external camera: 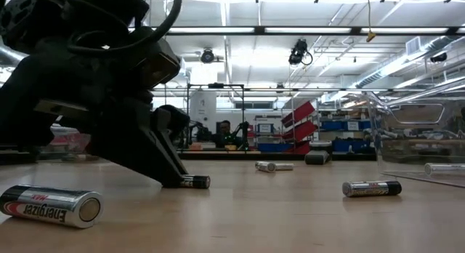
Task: Sort batteries
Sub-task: Put the silver battery into the bottom transparent bin
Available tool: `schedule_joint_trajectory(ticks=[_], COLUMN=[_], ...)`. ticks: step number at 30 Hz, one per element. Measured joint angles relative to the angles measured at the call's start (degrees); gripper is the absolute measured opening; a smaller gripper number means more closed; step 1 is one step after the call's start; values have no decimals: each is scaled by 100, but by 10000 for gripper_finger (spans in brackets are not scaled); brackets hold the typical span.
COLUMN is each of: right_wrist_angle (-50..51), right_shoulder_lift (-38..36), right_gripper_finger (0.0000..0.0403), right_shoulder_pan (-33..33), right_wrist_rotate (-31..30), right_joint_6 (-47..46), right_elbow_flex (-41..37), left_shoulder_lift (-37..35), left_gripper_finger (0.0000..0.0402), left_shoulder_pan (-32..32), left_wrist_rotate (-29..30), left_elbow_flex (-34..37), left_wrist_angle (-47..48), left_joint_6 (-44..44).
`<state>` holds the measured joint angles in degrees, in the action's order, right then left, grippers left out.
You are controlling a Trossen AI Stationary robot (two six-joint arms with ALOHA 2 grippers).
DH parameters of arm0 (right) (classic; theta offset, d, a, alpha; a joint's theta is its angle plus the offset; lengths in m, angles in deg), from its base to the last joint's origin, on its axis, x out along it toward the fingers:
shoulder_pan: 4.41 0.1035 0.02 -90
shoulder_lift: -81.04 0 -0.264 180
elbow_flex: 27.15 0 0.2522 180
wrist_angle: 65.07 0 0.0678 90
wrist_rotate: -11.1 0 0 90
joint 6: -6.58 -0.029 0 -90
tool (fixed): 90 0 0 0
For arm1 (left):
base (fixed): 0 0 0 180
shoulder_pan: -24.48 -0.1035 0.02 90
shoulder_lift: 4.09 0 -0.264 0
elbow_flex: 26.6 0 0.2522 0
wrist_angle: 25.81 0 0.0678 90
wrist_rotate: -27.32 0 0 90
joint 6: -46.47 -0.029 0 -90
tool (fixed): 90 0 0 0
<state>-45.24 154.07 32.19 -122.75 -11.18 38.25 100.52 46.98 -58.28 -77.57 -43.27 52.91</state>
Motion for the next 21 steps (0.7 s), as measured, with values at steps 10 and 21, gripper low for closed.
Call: schedule_joint_trajectory(ticks=[10,21], right_wrist_angle=[-340,-2770], right_shoulder_lift=[97,1328], right_gripper_finger=[63,63], right_shoulder_pan=[-126,-190], right_wrist_rotate=[-9,-2], right_joint_6=[610,3005], right_elbow_flex=[0,0], left_shoulder_lift=[-661,-1394], left_gripper_finger=[14,14], left_shoulder_pan=[0,0], left_wrist_rotate=[213,368], left_elbow_flex=[6,2], left_wrist_angle=[-116,-1329], left_joint_6=[-504,-2145])
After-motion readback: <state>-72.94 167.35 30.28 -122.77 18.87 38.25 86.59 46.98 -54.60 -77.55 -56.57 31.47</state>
